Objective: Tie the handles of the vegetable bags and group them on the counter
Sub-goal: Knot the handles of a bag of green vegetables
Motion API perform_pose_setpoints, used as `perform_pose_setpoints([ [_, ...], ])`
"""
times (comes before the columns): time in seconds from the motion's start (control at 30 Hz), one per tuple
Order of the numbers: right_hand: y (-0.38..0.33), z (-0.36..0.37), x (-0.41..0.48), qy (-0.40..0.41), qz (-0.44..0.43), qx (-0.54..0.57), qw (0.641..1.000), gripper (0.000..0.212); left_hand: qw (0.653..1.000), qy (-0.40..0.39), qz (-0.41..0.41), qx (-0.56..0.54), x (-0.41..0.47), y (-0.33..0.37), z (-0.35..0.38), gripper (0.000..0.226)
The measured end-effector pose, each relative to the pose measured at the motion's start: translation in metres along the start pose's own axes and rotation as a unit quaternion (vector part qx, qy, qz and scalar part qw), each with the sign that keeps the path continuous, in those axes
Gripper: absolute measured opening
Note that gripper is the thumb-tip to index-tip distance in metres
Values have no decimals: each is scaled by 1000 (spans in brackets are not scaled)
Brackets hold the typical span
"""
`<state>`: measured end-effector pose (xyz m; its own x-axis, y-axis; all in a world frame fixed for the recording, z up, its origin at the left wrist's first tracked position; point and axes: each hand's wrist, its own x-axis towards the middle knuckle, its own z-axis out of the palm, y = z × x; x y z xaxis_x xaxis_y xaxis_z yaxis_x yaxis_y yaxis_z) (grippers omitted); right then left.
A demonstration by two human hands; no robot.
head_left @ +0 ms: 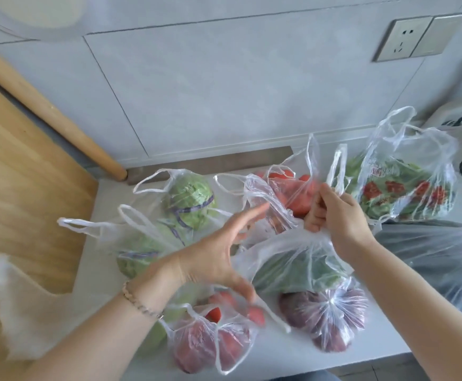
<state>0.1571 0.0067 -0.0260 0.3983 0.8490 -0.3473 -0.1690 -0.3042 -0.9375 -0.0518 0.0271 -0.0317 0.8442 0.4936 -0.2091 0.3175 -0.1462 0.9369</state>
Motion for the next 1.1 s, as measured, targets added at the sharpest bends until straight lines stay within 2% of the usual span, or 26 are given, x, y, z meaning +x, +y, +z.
perform_pose_setpoints([
  [0.03,1,-5,2,3,7,-8,1000,52,993,-25,-18,111,1,4,6,122],
  [0.07,1,-10,4,6,13,-16,1000,54,969,-56,-32,238,1,2,12,124],
  [0.1,1,-15,6,8,16,-28,999,54,928,-88,-44,359,2,3,14,123],
  [0.17,2,-24,13,-2,20,-68,998,53,843,-128,-46,521,2,-1,15,109],
  [0.2,2,-27,16,-14,20,-91,996,52,813,-113,-15,570,4,-6,14,93],
  [0.23,4,-29,18,-29,17,-115,993,52,791,-64,56,606,6,-10,13,70],
  [0.27,6,-31,20,-42,9,-143,989,50,783,1,100,614,10,-15,12,40],
  [0.3,9,-32,21,-55,-4,-170,984,49,798,61,139,583,12,-16,12,13],
  [0.33,11,-33,21,-71,-17,-190,979,48,850,100,134,500,14,-14,12,15],
  [0.37,14,-33,20,-87,-25,-195,977,47,913,138,99,370,17,-12,15,25],
  [0.4,16,-33,19,-103,-25,-183,977,47,962,156,35,221,20,-8,20,28],
  [0.43,19,-32,19,-118,-17,-156,981,45,978,191,-4,79,25,-1,25,25],
  [0.5,24,-31,18,-132,-2,-116,984,44,950,273,-9,-153,34,7,33,19],
  [0.57,30,-29,18,-135,26,-100,985,40,889,299,-1,-348,42,11,39,18],
  [0.63,36,-26,14,-141,56,-78,985,35,830,323,-19,-453,49,9,48,24],
  [0.7,44,-23,9,-151,52,-98,982,34,819,338,-72,-459,54,7,59,25],
  [0.8,58,-13,-3,-176,5,-164,971,33,846,329,-145,-394,55,5,76,36],
  [0.9,70,-5,-15,-191,-16,-185,964,36,869,333,-194,-309,56,3,86,47],
  [0.97,72,-6,-19,-212,-19,-153,965,42,867,345,-222,-283,55,1,85,42],
  [1.03,70,-10,-23,-240,-11,-99,966,42,859,339,-240,-299,54,-2,81,31],
  [1.1,68,-13,-28,-254,-21,-90,963,43,857,322,-247,-318,53,-2,77,25],
])
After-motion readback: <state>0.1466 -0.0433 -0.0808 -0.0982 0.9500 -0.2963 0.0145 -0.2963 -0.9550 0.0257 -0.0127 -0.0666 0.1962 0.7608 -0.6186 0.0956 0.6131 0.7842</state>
